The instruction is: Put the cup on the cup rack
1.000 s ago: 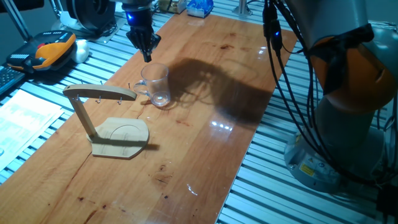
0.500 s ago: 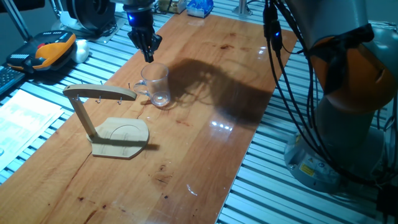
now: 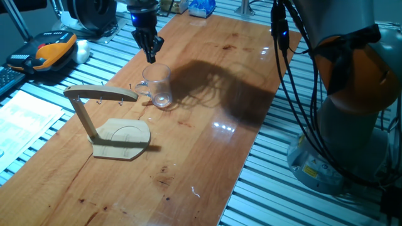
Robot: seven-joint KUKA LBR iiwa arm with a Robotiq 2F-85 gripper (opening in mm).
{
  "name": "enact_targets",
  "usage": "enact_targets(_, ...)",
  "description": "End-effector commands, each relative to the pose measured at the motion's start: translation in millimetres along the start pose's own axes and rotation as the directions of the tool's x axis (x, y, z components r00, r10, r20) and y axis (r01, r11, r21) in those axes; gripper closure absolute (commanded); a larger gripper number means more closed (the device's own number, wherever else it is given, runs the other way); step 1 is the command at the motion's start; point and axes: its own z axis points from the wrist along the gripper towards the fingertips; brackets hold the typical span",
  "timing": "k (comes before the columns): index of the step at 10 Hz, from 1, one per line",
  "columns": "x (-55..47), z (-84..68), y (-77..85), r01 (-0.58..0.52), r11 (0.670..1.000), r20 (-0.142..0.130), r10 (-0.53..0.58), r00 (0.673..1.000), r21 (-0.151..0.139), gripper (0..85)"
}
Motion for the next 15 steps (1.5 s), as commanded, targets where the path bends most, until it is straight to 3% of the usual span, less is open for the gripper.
enact_targets(1, 0.1, 0.1, 0.2, -0.008, 1.0, -0.004, 0.008, 1.0, -0.005, 51.0)
enact_targets(7, 0.5, -0.6, 0.2, -0.05, 0.998, -0.011, 0.05, 0.999, -0.024, 51.0)
enact_targets(10, 5.7, -2.9, -0.1, -0.126, 0.992, -0.049, 0.125, 0.991, -0.011, 51.0)
enact_targets(15, 3.4, 2.3, 2.1, -0.148, 0.989, -0.062, 0.148, 0.987, -0.009, 51.0)
